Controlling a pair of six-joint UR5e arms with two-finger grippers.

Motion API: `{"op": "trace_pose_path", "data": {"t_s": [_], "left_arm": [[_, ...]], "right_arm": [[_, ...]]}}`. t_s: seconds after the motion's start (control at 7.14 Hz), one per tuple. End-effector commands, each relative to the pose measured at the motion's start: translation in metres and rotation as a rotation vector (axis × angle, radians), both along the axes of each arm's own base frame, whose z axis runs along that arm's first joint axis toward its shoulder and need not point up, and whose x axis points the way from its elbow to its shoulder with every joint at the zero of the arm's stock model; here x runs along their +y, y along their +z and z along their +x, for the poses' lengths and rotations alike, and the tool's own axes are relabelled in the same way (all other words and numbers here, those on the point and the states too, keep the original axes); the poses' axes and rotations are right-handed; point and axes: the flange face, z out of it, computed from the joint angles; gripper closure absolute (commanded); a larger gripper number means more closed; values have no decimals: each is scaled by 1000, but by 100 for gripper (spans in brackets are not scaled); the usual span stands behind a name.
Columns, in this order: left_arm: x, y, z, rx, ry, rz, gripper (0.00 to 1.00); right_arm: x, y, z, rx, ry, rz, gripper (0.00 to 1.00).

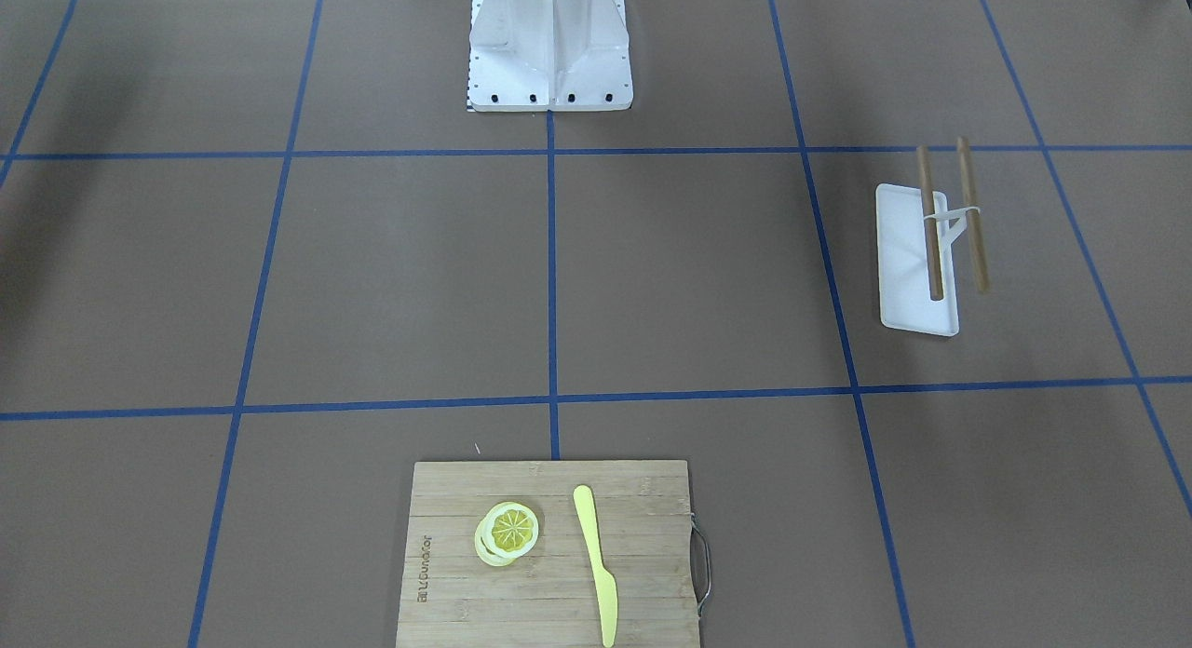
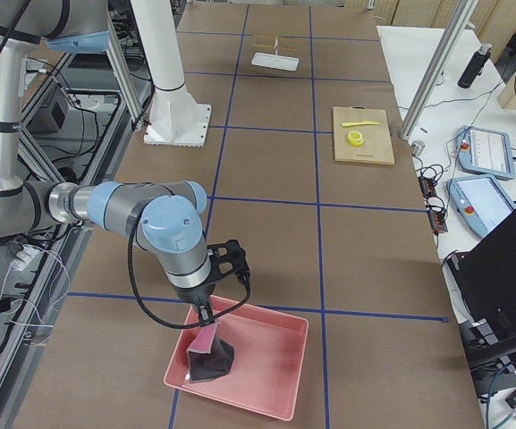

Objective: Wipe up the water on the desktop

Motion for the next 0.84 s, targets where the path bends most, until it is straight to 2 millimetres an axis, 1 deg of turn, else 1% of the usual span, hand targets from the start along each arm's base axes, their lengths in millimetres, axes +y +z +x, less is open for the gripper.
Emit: {"op": "trace_pose_path", "data": {"t_s": [0.0, 0.14, 0.28, 0.42, 0.56, 0.7], "left_arm": [[4, 4, 0, 0, 1, -7, 1], [6, 4, -1, 0, 1, -6, 1], [6, 5, -1, 0, 1, -7, 1], [6, 4, -1, 0, -1, -7, 1], [6, 5, 0, 0, 1, -10, 1], [6, 5, 0, 0, 0, -9, 1]], "right_arm": [[-67, -43, -44, -59, 188, -152, 0], [-104, -66, -79, -56, 204, -176, 0], [-130, -80, -123, -50, 201, -213, 0], [-145, -77, -141, -60, 203, -192, 0], [-157, -40, -155, -57, 175, -183, 0], [-164, -10, -156, -71, 174, -120, 0]]}}
